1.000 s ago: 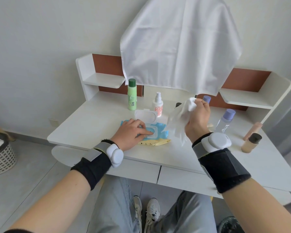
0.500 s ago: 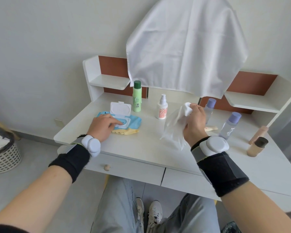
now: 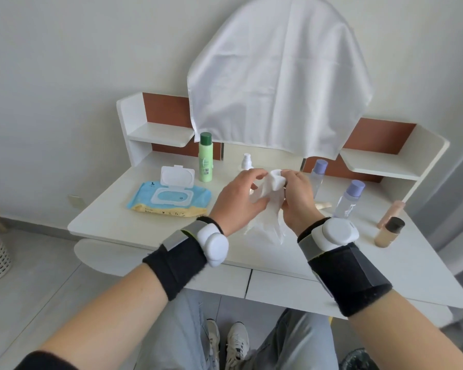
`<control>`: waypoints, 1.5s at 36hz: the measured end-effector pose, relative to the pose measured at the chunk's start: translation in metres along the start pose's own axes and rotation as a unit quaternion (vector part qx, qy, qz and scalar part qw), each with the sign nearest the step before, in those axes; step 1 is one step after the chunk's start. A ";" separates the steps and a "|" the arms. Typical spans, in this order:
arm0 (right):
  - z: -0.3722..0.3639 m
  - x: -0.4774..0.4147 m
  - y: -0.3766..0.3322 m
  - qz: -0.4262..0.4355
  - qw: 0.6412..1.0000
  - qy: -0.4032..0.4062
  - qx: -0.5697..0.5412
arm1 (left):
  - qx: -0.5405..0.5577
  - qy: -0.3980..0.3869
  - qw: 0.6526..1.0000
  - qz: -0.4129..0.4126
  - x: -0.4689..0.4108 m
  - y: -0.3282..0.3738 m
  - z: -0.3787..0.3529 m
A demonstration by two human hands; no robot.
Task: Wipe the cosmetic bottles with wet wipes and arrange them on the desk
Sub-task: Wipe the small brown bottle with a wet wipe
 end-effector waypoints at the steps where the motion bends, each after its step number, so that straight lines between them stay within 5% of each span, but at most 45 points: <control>1: 0.002 0.000 0.000 -0.002 1.000 -0.007 0.002 | 0.006 0.017 1.000 0.016 -0.002 -0.001 0.000; 7: 0.011 -0.002 0.003 -0.034 0.997 -0.073 0.015 | 0.145 0.032 0.979 0.137 -0.016 -0.013 0.002; 11: 0.011 0.000 0.004 -0.051 0.989 -0.136 0.035 | 0.316 0.032 0.915 0.248 -0.014 -0.026 -0.001; 20: -0.007 0.027 -0.007 -0.023 0.932 -0.358 0.050 | 0.415 0.059 0.824 0.382 -0.001 -0.049 -0.010; 30: 0.004 0.016 -0.004 -0.009 0.942 -0.290 0.169 | 0.317 -0.022 0.898 0.304 -0.011 -0.055 0.003; 36: 0.008 0.010 -0.003 -0.028 0.947 -0.274 0.163 | 0.270 0.000 0.926 0.264 -0.012 -0.064 0.014; 43: 0.013 0.005 0.000 -0.040 0.949 -0.275 0.149 | 0.273 0.147 0.908 0.282 -0.009 -0.087 0.043; 54: 0.012 0.000 -0.003 -0.042 0.972 -0.214 0.083 | 0.291 0.257 0.861 0.327 0.003 -0.120 0.086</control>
Point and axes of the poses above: each hand's wrist, its own x-axis away from the middle knuckle, its own z-axis out of the back of the hand, y = z × x, the point moved 8 cm from there along -x, towards the middle knuckle
